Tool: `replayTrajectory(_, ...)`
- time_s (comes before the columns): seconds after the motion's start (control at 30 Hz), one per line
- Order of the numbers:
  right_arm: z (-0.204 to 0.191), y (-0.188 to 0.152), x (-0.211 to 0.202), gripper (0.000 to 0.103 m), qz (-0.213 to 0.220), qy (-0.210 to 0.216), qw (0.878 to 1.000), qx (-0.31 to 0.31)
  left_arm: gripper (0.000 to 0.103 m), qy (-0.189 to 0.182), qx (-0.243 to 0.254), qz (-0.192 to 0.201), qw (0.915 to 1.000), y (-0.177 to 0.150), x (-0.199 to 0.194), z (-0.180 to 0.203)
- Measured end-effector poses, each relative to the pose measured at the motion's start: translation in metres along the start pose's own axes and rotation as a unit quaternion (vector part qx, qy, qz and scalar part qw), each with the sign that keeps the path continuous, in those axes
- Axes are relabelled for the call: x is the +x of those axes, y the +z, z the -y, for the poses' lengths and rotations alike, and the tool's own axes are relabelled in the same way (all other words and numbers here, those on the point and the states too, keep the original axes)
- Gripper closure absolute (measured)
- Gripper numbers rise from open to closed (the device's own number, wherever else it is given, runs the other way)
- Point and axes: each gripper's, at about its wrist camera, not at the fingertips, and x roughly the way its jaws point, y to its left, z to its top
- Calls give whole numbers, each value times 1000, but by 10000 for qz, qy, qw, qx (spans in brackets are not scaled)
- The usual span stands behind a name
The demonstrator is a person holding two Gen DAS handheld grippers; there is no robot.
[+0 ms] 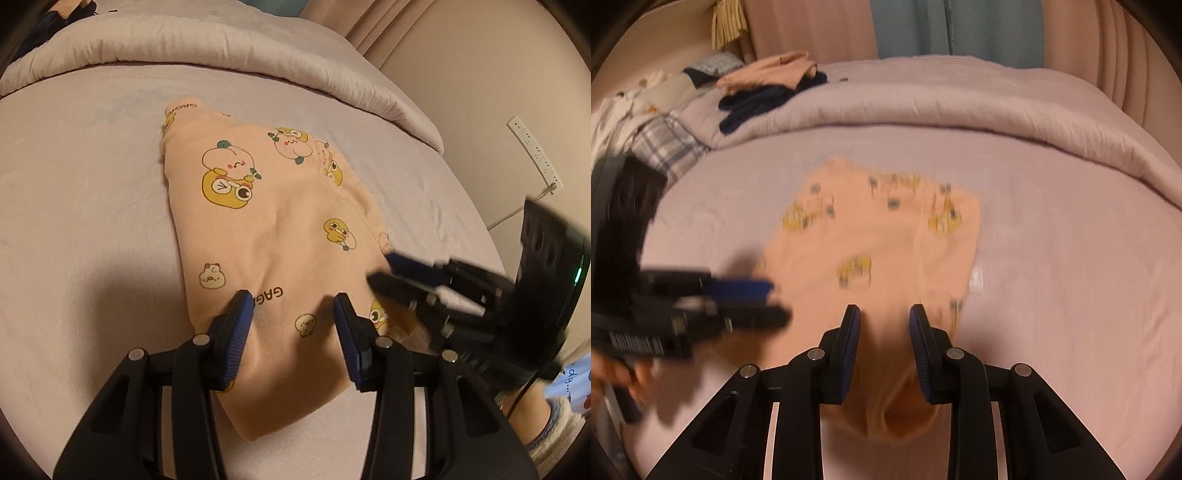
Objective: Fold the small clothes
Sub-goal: 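Release the fold and press the folded shirt flat with both grippers, then open both grippers and lift them away from the folded peach shirt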
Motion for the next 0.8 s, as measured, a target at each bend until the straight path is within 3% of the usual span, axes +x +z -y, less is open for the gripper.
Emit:
replayTrajectory(0.1, 0, -15, 7, 74, -160, -199, 9997, -22, 58, 31, -24, -31, 10000, -1, 4, 0)
replayTrajectory(0.27, 13, -24, -2, 74, -167, 48, 9990, 405, 58, 43, -77, -87, 9999, -9, 3, -1)
replayTrajectory(0.6, 13, -33, -22, 74, -269, -61, 9983, 521, 57, 208, -305, -226, 9991, -34, -15, 4)
replayTrajectory(0.67, 16, -38, -29, 74, -266, -56, 9978, 598, 56, 279, -314, -242, 9988, -39, -21, 6)
replayTrajectory(0.8, 17, -46, -48, 72, -144, 5, 9975, 697, 41, 595, -303, -227, 9975, -50, -37, 10)
